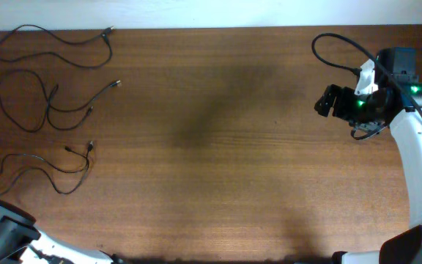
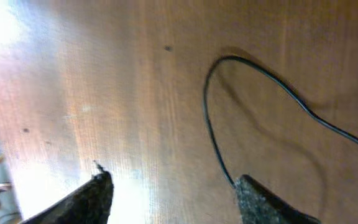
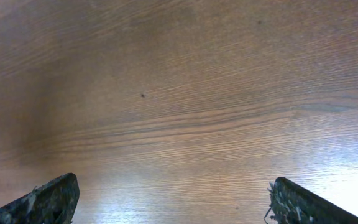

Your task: Untangle cables

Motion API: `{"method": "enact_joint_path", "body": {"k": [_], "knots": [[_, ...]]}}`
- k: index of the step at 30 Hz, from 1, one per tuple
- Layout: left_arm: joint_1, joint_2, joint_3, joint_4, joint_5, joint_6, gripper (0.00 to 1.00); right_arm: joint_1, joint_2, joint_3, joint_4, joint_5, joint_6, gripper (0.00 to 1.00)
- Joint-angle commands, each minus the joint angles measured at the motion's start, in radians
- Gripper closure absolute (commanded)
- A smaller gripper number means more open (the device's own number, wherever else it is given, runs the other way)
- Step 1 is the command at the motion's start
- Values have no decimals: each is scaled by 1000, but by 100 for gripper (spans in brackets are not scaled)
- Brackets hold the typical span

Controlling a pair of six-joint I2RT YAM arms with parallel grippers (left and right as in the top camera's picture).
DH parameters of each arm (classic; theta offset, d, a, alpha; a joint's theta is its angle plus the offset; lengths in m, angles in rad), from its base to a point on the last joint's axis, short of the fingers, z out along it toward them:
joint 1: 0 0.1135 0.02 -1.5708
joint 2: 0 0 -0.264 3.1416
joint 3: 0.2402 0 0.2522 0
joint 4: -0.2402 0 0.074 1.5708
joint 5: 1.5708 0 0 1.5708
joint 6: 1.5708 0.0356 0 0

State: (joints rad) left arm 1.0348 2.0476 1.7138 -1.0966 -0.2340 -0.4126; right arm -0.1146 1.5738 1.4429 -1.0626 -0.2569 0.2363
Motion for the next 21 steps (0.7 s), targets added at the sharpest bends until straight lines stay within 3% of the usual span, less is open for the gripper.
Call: {"method": "enact_joint_path", "body": {"k": [1,7,13,17,20,21], "knots": [[3,2,-35,9,-77,-2,31,-4,1,4,3,-24,8,1],[3,21,-108,97,-64,-2,26,-3,1,4,0,-24,8,1],[3,42,-109,164,9,-1,30,-3,1,4,0,-37,8,1],[3,109,-109,192,10,2,27,-3,1,4,0,-76,8,1],[3,142,-109,214,10,2,32,-4,1,4,-3,-77,8,1],[3,145,-109,223,10,2,38,-3,1,4,-6,-77,8,1]]}}
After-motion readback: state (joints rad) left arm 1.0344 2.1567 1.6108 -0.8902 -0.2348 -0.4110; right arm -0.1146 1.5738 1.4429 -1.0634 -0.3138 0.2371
